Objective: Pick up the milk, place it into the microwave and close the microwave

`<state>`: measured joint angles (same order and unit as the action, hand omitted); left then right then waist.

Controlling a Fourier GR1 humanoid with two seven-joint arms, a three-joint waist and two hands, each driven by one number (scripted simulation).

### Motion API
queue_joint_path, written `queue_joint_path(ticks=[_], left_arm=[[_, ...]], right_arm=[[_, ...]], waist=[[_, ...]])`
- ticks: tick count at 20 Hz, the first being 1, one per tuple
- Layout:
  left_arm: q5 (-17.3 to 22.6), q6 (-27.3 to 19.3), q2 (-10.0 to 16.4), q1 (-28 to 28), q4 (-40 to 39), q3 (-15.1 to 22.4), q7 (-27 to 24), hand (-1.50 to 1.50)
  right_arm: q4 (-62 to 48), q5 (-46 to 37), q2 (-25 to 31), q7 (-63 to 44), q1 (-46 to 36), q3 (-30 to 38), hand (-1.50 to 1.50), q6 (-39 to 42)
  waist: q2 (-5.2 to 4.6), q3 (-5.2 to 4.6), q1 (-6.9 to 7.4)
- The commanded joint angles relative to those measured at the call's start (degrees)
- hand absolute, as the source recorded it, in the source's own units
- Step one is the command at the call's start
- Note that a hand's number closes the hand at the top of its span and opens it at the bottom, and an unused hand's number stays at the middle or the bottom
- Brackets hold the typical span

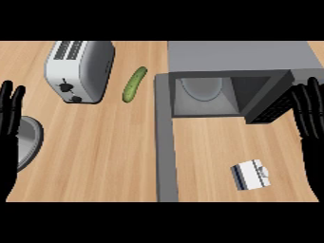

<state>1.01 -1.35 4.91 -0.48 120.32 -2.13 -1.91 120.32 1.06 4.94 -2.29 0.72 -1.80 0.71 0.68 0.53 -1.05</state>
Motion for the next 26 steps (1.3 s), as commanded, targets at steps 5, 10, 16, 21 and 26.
queue_joint_path(ticks=[5,10,16,21,26], left_arm=[[1.63,2.53,1.42,1.71,-2.67,-0.17,3.02,-1.5],[13.0,1.86,-4.74,-7.87,-1.41,1.61,3.36,-1.5],[14.16,5.02,-4.85,-13.22,-0.15,0.79,0.62,-1.5],[12.74,5.5,-4.87,-17.99,2.27,3.5,-1.55,-1.5],[14.09,10.93,-4.45,-28.73,4.1,4.66,-6.75,-1.5]], right_arm=[[15.5,3.71,2.43,3.25,18.35,2.54,-1.5,5.99],[15.87,7.95,3.1,1.98,26.28,1.57,-1.5,10.25],[14.27,4.83,0.22,14.82,42.11,-0.65,-1.5,16.11],[7.75,5.0,-0.11,14.52,36.11,2.77,-1.5,16.08],[-0.52,2.99,-0.92,23.92,38.31,3.62,-1.5,18.31]], waist=[[-0.5,-0.51,0.16],[-0.37,-0.53,0.5],[-0.37,-0.5,0.24],[-0.57,-0.52,0.92],[-0.49,-0.52,1.11]])
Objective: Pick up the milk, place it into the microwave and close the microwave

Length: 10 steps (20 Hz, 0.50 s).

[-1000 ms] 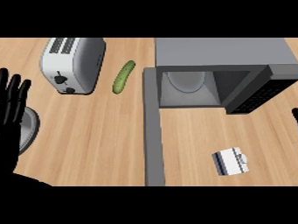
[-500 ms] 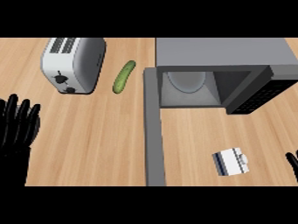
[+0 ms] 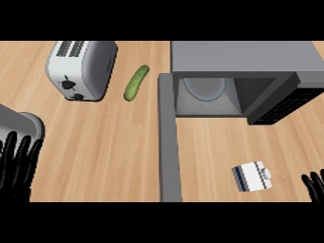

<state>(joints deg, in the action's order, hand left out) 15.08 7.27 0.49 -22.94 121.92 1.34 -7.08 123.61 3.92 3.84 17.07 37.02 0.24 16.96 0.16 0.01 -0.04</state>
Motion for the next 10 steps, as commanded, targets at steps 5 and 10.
queue_joint_path(ticks=[5,10], left_arm=[[0.8,2.0,-0.38,-5.47,4.56,0.92,-0.73,-1.5],[-0.11,3.27,-0.49,-7.86,-0.36,1.08,-7.37,-1.5]], right_arm=[[-11.71,-2.77,-2.43,6.76,-2.35,-0.59,-1.5,0.7],[-22.33,-6.72,-3.63,10.87,-8.83,2.7,-1.5,-4.32]], waist=[[-0.06,0.01,0.1],[-0.09,0.0,0.28]])
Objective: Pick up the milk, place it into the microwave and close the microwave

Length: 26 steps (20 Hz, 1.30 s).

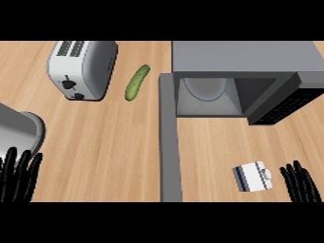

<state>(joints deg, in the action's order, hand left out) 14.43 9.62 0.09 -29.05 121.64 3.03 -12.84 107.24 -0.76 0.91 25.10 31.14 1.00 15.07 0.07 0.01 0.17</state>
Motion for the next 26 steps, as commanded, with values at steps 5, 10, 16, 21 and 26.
queue_joint_path(ticks=[5,10,16,21,26], left_arm=[[-0.55,1.67,0.52,-5.8,1.79,0.88,-4.12,-1.5],[2.48,2.77,1.61,-1.28,-2.39,-2.32,-3.8,-1.5],[1.41,4.38,0.87,-1.75,-6.61,-2.61,-7.62,-1.5],[0.81,5.05,0.59,-3.23,-5.91,-2.0,-8.1,-1.5],[0.16,5.44,0.09,-10.44,2.07,0.46,-6.36,-1.5]], right_arm=[[-13.97,-0.95,0.04,8.08,-4.57,5.53,-1.5,-4.78],[-28.63,-2.17,1.91,13.0,-13.18,9.55,-1.5,-7.22],[-41.46,-3.39,4.21,19.35,-20.39,10.82,-1.5,-6.76],[-52.87,-5.83,3.07,31.5,-21.73,11.02,-1.5,-8.9],[-58.82,-5.61,5.18,32.75,-25.39,12.02,-1.5,-9.09]], waist=[[0.02,0.0,0.11],[-0.09,0.02,0.07],[-0.08,0.0,0.1],[-0.07,0.02,0.17],[-0.03,0.01,0.24]])
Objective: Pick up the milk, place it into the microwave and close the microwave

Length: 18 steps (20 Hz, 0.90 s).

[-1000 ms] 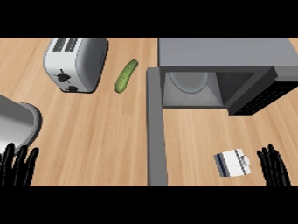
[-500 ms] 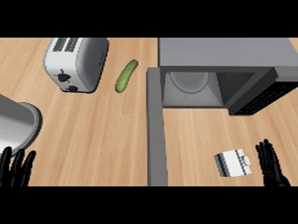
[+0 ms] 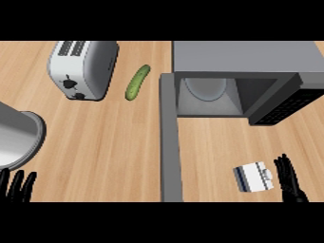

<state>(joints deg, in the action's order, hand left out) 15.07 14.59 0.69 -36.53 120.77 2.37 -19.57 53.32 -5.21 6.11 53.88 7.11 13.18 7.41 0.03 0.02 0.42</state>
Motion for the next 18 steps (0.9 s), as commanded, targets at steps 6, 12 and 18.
queue_joint_path(ticks=[6,12,18], left_arm=[[0.18,-0.74,-0.62,1.46,-0.61,0.36,0.71,-1.5],[4.62,0.84,1.76,0.49,2.05,-3.16,3.6,-1.5],[0.49,3.18,0.02,-5.71,3.55,-0.57,-2.06,-1.5]], right_arm=[[-17.99,-1.63,2.55,11.9,-8.33,1.43,-1.5,-0.73],[-12.27,-2.38,0.12,8.12,-7.73,-2.11,-1.5,-0.98],[-15.9,0.81,1.92,7.23,-10.28,0.18,-1.5,1.56]], waist=[[-0.06,0.04,0.0],[-0.03,0.0,-0.1],[0.01,0.02,0.17]])
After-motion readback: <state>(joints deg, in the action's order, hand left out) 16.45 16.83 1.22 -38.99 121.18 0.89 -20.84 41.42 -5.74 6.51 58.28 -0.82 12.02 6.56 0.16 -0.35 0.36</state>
